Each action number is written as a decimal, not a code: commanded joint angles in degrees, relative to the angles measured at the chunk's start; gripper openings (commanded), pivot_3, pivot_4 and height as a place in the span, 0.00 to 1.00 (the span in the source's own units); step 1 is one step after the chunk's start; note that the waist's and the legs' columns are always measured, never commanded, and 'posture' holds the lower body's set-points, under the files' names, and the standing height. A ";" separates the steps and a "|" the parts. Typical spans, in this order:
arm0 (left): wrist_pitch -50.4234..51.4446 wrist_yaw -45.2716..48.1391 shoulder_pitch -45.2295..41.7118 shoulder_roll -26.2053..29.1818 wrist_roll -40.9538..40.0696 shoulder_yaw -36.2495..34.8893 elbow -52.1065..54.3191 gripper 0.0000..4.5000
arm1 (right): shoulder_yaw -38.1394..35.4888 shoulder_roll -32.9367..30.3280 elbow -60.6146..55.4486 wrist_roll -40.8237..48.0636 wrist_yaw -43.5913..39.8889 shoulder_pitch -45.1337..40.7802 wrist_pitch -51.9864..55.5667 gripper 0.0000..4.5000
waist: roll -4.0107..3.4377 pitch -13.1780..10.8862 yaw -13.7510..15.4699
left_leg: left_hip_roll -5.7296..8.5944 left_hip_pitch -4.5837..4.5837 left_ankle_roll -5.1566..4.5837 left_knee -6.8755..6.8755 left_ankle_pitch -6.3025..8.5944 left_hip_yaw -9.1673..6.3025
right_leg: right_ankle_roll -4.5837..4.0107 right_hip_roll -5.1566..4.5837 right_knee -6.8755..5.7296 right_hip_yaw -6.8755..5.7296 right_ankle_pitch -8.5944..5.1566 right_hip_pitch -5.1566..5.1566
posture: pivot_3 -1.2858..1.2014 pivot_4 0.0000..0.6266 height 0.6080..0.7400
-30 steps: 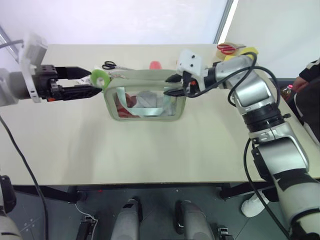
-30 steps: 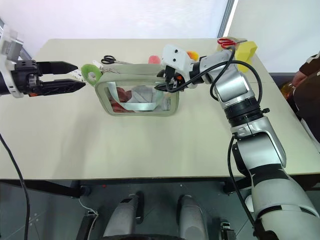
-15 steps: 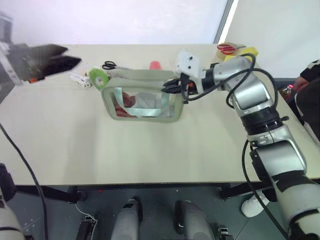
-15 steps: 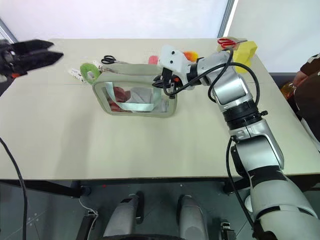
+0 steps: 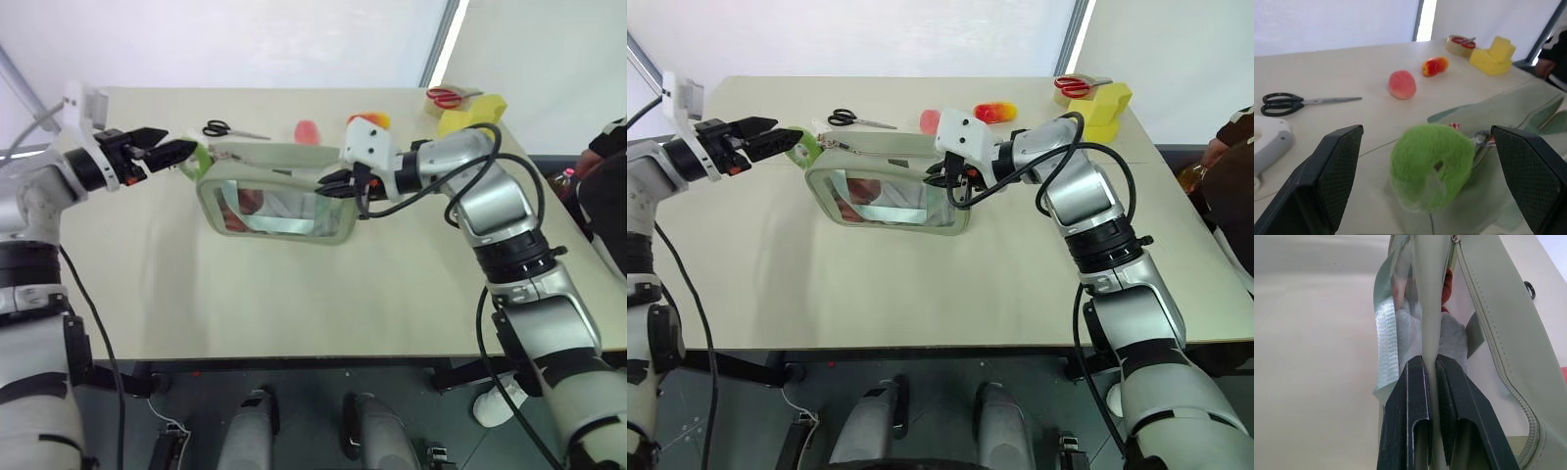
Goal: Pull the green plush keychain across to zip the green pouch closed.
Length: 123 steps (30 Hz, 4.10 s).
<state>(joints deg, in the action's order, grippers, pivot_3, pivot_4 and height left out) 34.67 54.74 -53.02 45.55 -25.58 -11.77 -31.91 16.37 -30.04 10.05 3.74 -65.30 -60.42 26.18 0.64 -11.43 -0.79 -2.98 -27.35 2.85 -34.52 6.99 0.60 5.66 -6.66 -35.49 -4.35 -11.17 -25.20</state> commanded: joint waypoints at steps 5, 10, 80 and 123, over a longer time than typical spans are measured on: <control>-2.84 3.41 -0.46 0.99 1.44 0.22 -1.87 0.81 | -1.48 0.00 -2.31 0.97 0.70 -0.69 0.88 0.00 | 0.00 0.00 -0.01 | 0.00 -0.01 0.00 -0.02 0.00 0.00 | -0.03 0.00 0.01 0.00 -0.01 -0.01 | 0.52 0.24 1.00; -3.47 4.35 -0.88 0.26 1.74 0.50 -2.87 0.25 | -1.54 0.27 -2.45 1.23 0.98 -0.78 1.18 0.00 | 0.00 0.00 -0.01 | 0.00 -0.01 0.01 -0.02 0.01 0.00 | -0.09 0.00 0.01 0.00 -0.05 -0.01 | 0.52 0.24 1.00; -6.46 10.34 2.99 2.08 7.85 7.49 12.53 0.01 | -1.62 2.57 1.64 0.02 4.88 -2.25 0.26 0.00 | -0.02 -0.02 -0.03 | -0.03 -0.11 0.11 -0.19 0.08 0.08 | -0.16 0.00 0.01 0.11 -0.11 -0.09 | 0.52 0.24 1.00; -6.61 10.67 5.51 1.41 7.27 7.58 17.21 0.00 | -11.00 25.24 62.38 -4.83 12.36 -32.31 -15.61 0.76 | -0.03 -0.06 -0.36 | 0.00 -0.01 0.00 0.37 0.00 0.17 | 0.05 0.02 0.11 0.17 0.00 -0.20 | 0.52 0.24 1.00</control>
<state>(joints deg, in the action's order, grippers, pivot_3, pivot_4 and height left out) 28.27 65.68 -47.10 46.14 -17.02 -2.26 -16.69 5.29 -5.13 72.91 -0.49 -52.63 -92.27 11.43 0.61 -11.49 -1.14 -2.98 -27.36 2.85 -34.15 6.99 0.76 5.71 -6.63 -35.38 -4.18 -11.18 -25.40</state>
